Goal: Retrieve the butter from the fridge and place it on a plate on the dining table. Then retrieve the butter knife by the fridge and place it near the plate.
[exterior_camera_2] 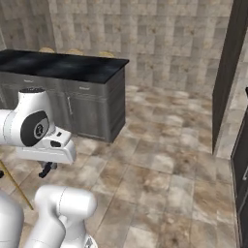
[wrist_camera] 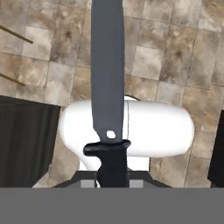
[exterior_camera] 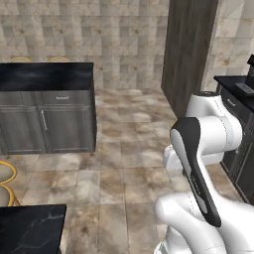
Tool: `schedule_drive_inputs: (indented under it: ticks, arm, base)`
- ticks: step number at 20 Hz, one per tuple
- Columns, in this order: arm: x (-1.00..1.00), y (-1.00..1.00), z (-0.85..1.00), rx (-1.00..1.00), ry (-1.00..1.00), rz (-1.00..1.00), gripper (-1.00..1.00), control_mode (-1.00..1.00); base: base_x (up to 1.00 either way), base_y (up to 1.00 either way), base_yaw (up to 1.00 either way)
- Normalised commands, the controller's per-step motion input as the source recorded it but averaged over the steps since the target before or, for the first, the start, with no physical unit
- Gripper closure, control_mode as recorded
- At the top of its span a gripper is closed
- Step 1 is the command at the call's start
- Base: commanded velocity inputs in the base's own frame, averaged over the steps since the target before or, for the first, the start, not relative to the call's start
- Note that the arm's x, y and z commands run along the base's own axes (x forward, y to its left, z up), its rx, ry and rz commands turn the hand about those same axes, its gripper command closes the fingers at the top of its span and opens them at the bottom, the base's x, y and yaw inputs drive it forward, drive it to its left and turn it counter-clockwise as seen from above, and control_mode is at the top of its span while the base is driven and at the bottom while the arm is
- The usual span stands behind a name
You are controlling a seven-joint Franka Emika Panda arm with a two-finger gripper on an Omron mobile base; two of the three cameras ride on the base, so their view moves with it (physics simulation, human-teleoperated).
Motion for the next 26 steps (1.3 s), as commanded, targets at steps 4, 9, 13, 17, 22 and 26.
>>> schedule_drive_inputs:
  ticks: [4, 9, 13, 17, 22, 26]
  arm:
    - [0.00, 0.00, 0.00, 0.00, 0.00, 0.00, 1.00, 1.00]
    - [0.00, 0.00, 0.00, 0.00, 0.00, 0.00, 1.00, 1.00]
    - [0.00, 0.00, 0.00, 0.00, 0.00, 0.00, 1.00, 1.00]
    - [0.00, 0.00, 0.00, 0.00, 0.00, 0.00, 1.00, 1.00]
    - [0.00, 0.00, 0.00, 0.00, 0.00, 0.00, 1.00, 1.00]
    - [0.00, 0.00, 0.00, 0.00, 0.00, 0.00, 1.00, 1.00]
  base:
    - [1.00, 0.03, 0.13]
    - [1.00, 0.22, 0.21]
    - [1.00, 0.18, 0.52]
    - [0.86, 0.07, 0.73]
    - [0.68, 0.00, 0.82]
    - [0.43, -0.07, 0.90]
